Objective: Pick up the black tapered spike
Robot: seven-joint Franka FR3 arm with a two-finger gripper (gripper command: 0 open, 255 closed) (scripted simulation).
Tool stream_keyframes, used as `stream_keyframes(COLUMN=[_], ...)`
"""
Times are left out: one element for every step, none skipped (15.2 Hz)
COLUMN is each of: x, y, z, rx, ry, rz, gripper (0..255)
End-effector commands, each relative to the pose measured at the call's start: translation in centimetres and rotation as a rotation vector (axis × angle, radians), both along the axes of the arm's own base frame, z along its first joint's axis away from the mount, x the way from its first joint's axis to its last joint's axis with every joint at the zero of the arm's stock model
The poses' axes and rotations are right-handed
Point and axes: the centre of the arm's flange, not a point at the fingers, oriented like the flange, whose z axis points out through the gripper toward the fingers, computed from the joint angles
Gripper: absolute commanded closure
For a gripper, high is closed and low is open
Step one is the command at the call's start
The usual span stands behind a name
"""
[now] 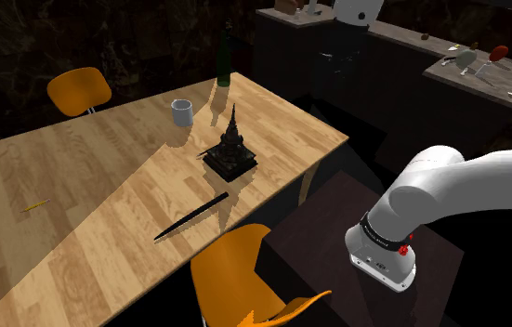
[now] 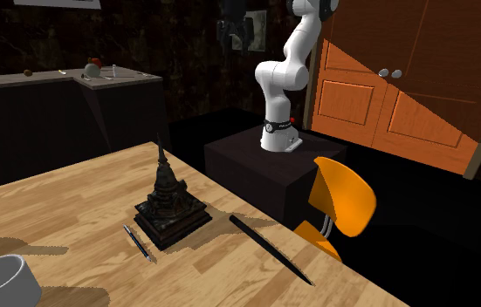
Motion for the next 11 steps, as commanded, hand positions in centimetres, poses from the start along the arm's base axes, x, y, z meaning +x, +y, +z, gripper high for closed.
stream_keyframes(x=[0.0,0.9,1.8,2.7,3.6,4.5,5.3,6.1,6.9,7.7,8.5], y=[0.0,0.3,0.7,1.1,1.5,1.9,2.4,2.9,3.4,3.9,4.5], z=[0.0,-0.9,-1.9,-2.8,-3.7,-4.7,-5.6,-6.5,-7.5,-8.4,-9.4], rx=[0.000,-0.003,-0.005,-0.008,-0.010,-0.013,-0.015,-0.018,-0.021,-0.023,-0.026], ry=[0.000,0.000,0.001,0.001,0.002,0.002,0.003,0.003,0.004,0.004,0.005], rz=[0.000,0.036,0.071,0.107,0.143,0.179,0.214,0.250,0.286,0.321,0.357], gripper=[0,0,0,0,0,0,0,0,0,0,0])
